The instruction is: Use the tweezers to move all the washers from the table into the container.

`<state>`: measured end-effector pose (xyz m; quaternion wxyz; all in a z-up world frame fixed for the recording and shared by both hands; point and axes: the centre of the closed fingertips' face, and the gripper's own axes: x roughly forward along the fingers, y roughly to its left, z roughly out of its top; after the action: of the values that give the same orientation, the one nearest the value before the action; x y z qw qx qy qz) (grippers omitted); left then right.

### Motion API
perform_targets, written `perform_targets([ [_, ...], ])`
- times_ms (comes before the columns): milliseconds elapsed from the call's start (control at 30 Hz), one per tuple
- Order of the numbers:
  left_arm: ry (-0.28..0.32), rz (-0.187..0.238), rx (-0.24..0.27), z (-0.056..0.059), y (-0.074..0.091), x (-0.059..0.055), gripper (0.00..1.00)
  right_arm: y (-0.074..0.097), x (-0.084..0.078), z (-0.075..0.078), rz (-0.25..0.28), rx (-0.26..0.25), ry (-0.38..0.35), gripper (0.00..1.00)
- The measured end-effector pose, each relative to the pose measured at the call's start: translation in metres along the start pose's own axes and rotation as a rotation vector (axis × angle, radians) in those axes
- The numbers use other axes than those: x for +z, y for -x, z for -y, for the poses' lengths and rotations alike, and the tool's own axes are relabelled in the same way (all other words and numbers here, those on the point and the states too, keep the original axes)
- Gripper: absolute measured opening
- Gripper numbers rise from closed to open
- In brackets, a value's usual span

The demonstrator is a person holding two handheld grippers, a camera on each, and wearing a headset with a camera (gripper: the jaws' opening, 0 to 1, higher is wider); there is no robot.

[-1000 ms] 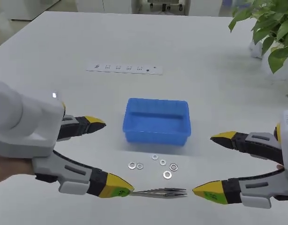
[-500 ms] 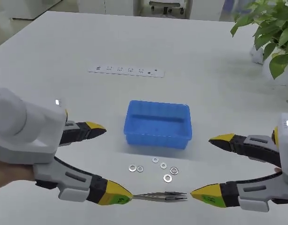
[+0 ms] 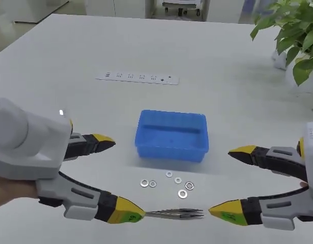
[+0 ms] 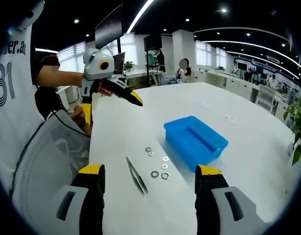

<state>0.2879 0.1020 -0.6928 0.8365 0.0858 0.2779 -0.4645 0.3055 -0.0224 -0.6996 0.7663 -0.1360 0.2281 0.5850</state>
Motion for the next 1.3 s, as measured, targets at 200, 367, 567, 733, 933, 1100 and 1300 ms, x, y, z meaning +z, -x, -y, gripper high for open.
perform_targets([
  [200, 0.0, 0.007, 0.009, 0.0, -0.001, -0.001, 0.99, -0.001, -0.002, -0.003, -0.007, 0.012, 0.005, 0.76],
  [367, -0.003, 0.005, 0.007, -0.002, -0.002, -0.002, 0.99, -0.002, -0.002, -0.002, -0.014, 0.01, 0.012, 0.76],
  [567, 0.01, 0.024, -0.002, -0.004, -0.006, -0.003, 0.99, -0.003, 0.003, 0.002, 0.024, 0.001, 0.046, 0.74],
  [733, 0.024, 0.025, 0.0, -0.007, -0.012, -0.007, 0.99, -0.002, 0.001, 0.004, 0.004, 0.008, 0.013, 0.69],
  [933, 0.032, 0.022, -0.032, -0.004, -0.018, -0.01, 0.99, -0.008, -0.008, 0.006, -0.024, 0.023, 0.006, 0.68],
  [1100, 0.011, 0.0, -0.082, 0.006, -0.026, -0.015, 0.93, -0.016, -0.011, 0.001, -0.042, 0.054, 0.004, 0.63],
  [1300, -0.011, -0.06, -0.106, 0.009, -0.04, -0.031, 0.92, -0.029, -0.014, -0.005, -0.066, 0.097, 0.014, 0.61],
])
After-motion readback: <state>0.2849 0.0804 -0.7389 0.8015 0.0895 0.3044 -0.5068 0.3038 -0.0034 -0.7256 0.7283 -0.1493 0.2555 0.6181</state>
